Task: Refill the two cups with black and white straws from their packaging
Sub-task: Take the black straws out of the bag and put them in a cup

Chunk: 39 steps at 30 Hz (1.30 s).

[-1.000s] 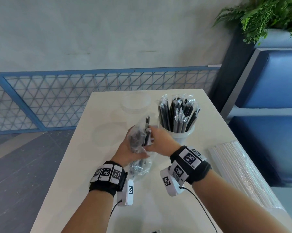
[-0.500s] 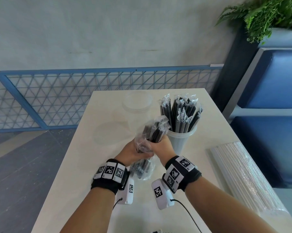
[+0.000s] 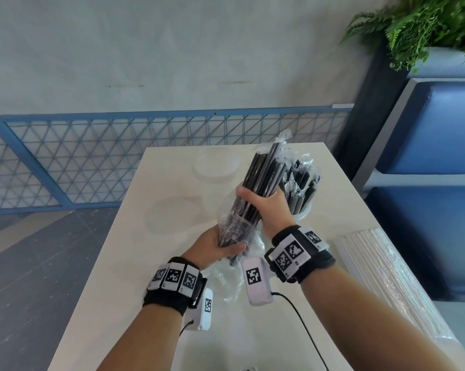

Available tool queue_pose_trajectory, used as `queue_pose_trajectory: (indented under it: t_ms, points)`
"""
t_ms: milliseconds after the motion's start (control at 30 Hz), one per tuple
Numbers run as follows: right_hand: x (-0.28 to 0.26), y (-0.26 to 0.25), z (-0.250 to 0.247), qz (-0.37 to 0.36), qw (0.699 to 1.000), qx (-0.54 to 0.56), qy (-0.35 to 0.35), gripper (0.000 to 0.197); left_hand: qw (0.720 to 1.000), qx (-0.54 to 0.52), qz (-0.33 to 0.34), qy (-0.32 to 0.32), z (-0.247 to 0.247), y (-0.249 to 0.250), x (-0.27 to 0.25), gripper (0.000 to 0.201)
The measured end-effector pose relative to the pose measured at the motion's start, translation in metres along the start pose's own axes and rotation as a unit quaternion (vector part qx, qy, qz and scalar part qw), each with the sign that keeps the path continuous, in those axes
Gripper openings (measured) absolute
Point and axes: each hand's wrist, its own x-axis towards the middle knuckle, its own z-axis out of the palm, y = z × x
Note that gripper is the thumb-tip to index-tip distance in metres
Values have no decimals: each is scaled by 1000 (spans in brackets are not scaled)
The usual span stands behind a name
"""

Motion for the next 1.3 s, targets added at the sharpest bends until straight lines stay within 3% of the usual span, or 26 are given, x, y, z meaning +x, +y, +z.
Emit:
queue_pose_trajectory:
  t_ms: [100, 233, 367, 467, 633, 700, 800, 933, 1133, 1300]
  points:
    - [-5, 7, 2, 5, 1000, -1, -22, 37, 1000, 17, 14, -8, 2, 1, 1, 24]
    - [-5, -8, 0, -38, 999, 16, 10, 38, 1000, -3, 8, 13, -5, -6, 4, 59]
    - [4, -38, -9, -98, 992, 20, 77, 38, 998, 10, -4, 58, -16, -17, 4, 43]
    - [9, -55, -15, -148, 979, -27, 139, 38, 993, 3, -9, 117, -23, -20, 3, 54]
    - [10, -75, -19, -227, 954, -39, 193, 32, 985, -30, 9, 169, -27, -22, 7, 15]
    - [10, -81, -19, -254, 943, -54, 209, 34, 985, -29, 20, 171, -26, -19, 8, 17]
    - [7, -79, -17, -280, 931, -89, 215, 37, 985, -26, 26, 168, -23, -16, 10, 38]
    - [11, -59, -18, -277, 929, -119, 212, 36, 983, -6, 29, 181, -20, -9, 12, 37]
    - [18, -22, -20, -227, 936, -220, 156, 37, 978, -77, 67, 184, -12, 1, 14, 81]
    - [20, -12, -24, -197, 936, -250, 149, 38, 975, -109, 67, 180, -7, 0, 17, 84]
